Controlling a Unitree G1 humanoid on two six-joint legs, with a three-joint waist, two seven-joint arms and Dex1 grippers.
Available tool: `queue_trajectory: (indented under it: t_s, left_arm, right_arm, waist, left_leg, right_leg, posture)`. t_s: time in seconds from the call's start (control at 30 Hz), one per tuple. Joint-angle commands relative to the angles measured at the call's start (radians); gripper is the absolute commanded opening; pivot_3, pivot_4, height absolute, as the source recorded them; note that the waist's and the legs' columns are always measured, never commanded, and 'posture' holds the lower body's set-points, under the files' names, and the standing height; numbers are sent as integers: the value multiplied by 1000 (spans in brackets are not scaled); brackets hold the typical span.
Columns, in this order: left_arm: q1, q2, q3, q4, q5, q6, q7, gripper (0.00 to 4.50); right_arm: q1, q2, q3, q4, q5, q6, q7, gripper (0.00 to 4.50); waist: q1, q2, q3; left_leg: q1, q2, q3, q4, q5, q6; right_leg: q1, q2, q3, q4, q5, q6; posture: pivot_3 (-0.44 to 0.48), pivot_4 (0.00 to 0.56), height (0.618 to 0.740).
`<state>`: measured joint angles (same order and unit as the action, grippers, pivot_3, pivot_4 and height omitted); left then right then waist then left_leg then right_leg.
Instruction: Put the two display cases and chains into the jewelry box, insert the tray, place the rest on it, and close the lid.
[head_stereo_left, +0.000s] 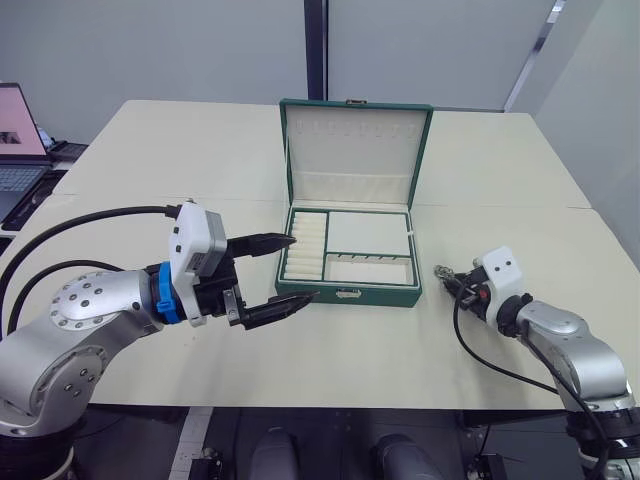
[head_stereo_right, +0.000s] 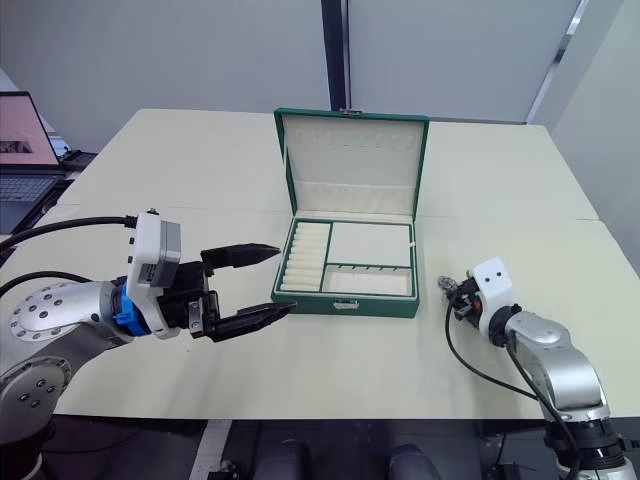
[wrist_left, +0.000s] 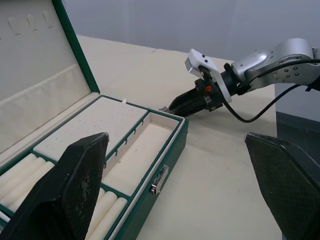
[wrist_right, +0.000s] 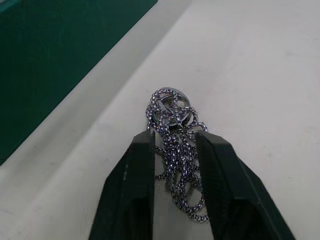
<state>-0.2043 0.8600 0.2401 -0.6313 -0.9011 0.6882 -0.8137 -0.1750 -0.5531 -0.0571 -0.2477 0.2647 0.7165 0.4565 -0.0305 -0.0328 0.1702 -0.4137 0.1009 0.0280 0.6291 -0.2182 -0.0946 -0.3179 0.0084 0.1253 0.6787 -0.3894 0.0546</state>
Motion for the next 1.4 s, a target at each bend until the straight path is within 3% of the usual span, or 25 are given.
queue_trajectory:
  t_s: [0.03, 0.1, 1.07, 1.4]
  left_arm:
    - [-11, -3, 7, -29, -16, -5, 9, 4500]
    - [-6, -1, 11, -30, -18, -6, 6, 4500]
    - [27, 3, 31, -46, -23, -8, 7, 4500]
    - [11, 8, 28, -47, -32, 1, 21, 4500]
  right_arm:
    - [1, -20, -40, -46, 5, -8, 6, 2513]
    - [3, -20, -49, -55, 13, -5, 7, 3048]
    - [-53, -7, 20, 53, 31, 95, 43, 3048]
    - [-41, 2, 17, 43, 38, 123, 40, 421]
  waist:
    - [0, 0, 0]
    - [0, 0, 0]
    - [-1, 0, 0]
    - [-1, -1, -1]
  left_leg:
    - [0, 0, 0, 0, 0, 0]
    - [0, 0, 0, 0, 0, 0]
    - [0, 0, 0, 0, 0, 0]
    - [1, 0, 0, 0, 0, 0]
  right_leg:
    - [0, 0, 0, 0, 0, 0]
    - [0, 0, 0, 0, 0, 0]
    - [0, 0, 0, 0, 0, 0]
    - [1, 0, 0, 0, 0, 0]
  posture:
    - [0, 150, 740]
    - [0, 150, 740]
    - [0, 150, 740]
    - [0, 150, 740]
